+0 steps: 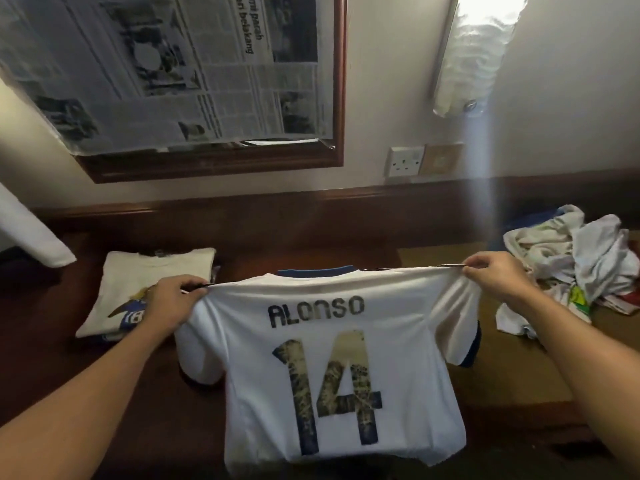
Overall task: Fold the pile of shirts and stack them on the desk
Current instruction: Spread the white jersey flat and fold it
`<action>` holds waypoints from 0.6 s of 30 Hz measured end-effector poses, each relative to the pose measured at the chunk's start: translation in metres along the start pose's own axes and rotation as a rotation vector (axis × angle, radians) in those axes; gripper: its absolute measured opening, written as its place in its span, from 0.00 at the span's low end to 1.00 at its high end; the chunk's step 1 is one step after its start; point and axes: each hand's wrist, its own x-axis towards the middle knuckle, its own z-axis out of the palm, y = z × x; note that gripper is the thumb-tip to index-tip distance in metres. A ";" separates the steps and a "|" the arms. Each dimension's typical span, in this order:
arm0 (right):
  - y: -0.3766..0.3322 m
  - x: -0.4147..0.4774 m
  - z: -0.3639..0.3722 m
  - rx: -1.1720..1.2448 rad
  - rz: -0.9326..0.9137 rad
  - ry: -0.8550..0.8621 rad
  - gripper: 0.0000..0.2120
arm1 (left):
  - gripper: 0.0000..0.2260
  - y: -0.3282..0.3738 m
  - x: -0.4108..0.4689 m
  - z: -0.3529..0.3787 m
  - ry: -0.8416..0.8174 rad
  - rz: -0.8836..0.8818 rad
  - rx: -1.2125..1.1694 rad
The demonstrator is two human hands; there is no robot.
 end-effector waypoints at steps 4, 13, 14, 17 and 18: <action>-0.004 0.048 0.010 -0.074 0.028 -0.044 0.02 | 0.06 -0.001 0.036 0.023 -0.018 -0.019 0.032; 0.012 0.153 0.046 -0.148 0.141 -0.210 0.05 | 0.04 0.001 0.121 0.081 -0.148 -0.147 0.100; 0.013 0.162 0.051 -0.160 0.148 -0.214 0.05 | 0.04 0.000 0.129 0.088 -0.147 -0.162 0.097; 0.014 0.186 0.063 -0.144 0.165 -0.215 0.04 | 0.04 -0.004 0.151 0.107 -0.152 -0.192 0.109; 0.014 0.194 0.066 -0.148 0.168 -0.219 0.04 | 0.04 -0.006 0.158 0.113 -0.152 -0.201 0.110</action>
